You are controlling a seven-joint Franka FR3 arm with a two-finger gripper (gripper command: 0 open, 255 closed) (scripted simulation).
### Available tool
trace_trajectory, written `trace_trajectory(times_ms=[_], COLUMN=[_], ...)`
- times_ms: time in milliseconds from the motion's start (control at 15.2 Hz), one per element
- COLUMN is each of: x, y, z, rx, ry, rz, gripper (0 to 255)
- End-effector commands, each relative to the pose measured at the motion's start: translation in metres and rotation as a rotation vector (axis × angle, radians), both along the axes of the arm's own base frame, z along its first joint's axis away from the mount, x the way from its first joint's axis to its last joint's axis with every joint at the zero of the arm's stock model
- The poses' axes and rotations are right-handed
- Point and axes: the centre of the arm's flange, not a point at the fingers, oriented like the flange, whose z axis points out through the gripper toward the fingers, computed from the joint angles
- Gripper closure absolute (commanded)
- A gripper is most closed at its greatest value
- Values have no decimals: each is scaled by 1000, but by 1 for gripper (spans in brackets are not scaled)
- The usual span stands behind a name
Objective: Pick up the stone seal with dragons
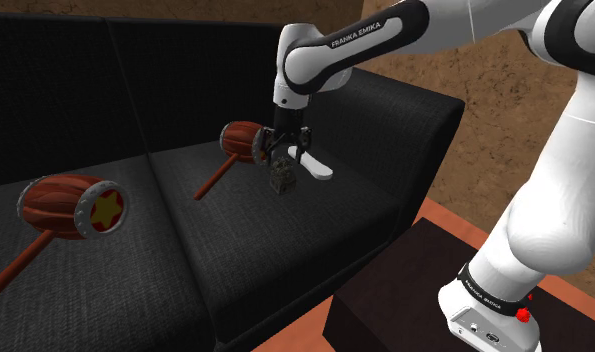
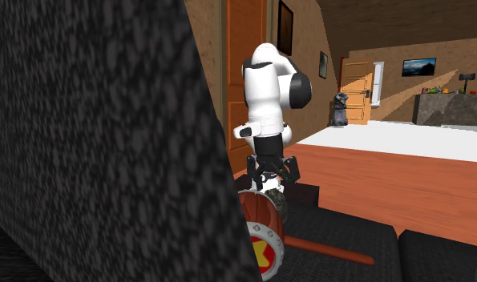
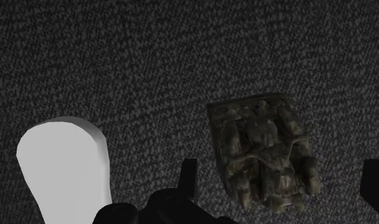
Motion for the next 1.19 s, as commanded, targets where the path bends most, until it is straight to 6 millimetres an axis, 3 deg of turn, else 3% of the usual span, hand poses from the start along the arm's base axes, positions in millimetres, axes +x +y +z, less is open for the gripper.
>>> trace_trajectory(times_ms=[0,264,330,924,1122], x=[1,1,1,1,1], y=[0,0,0,0,0], z=[-11,-24,-24,-24,-8], rx=[0,0,0,0,0], ry=[0,0,0,0,0], rz=[0,0,0,0,0], gripper=[0,0,255,255,255])
